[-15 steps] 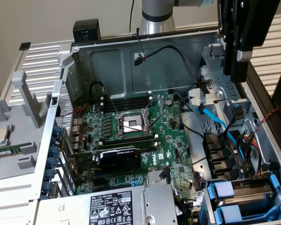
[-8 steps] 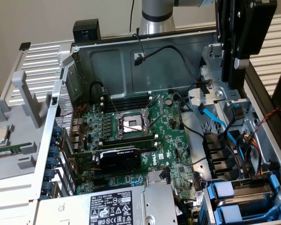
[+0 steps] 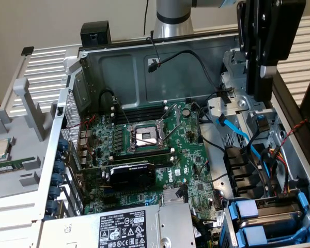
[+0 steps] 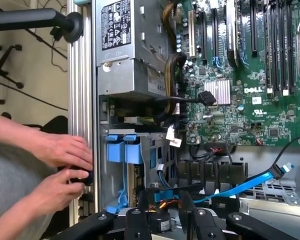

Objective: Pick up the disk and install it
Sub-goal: 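Insert the second disk wire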

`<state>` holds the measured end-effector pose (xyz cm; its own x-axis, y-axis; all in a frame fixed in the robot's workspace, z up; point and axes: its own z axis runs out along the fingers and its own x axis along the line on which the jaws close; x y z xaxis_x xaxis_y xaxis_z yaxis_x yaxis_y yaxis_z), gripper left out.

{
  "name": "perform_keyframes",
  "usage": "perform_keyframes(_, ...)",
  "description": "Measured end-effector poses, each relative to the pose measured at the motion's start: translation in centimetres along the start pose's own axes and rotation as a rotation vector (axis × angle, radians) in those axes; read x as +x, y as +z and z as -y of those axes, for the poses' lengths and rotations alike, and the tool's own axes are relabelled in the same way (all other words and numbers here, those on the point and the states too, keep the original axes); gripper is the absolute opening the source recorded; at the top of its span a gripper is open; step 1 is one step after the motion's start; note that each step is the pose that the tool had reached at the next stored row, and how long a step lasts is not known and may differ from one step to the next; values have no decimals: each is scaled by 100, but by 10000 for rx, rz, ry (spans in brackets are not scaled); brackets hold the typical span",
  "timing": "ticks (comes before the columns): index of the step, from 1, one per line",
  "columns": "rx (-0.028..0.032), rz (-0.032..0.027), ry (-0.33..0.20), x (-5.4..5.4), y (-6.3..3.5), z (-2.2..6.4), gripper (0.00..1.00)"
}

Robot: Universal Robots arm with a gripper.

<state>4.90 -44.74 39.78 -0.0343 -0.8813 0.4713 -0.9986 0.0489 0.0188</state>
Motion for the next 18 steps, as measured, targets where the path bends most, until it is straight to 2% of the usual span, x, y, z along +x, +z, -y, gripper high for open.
perform_keyframes(2,33,-322,-26,-19,-5,-1,37)
perform_keyframes(3,48,-453,-41,-30,-8,-2,37)
perform_keyframes(5,86,-592,-94,-68,-9,-3,37)
perform_keyframes(7,122,-677,-150,-105,-4,-4,37)
perform_keyframes(14,212,-789,-296,-155,76,-32,37)
perform_keyframes(18,262,-882,-376,-176,116,-52,37)
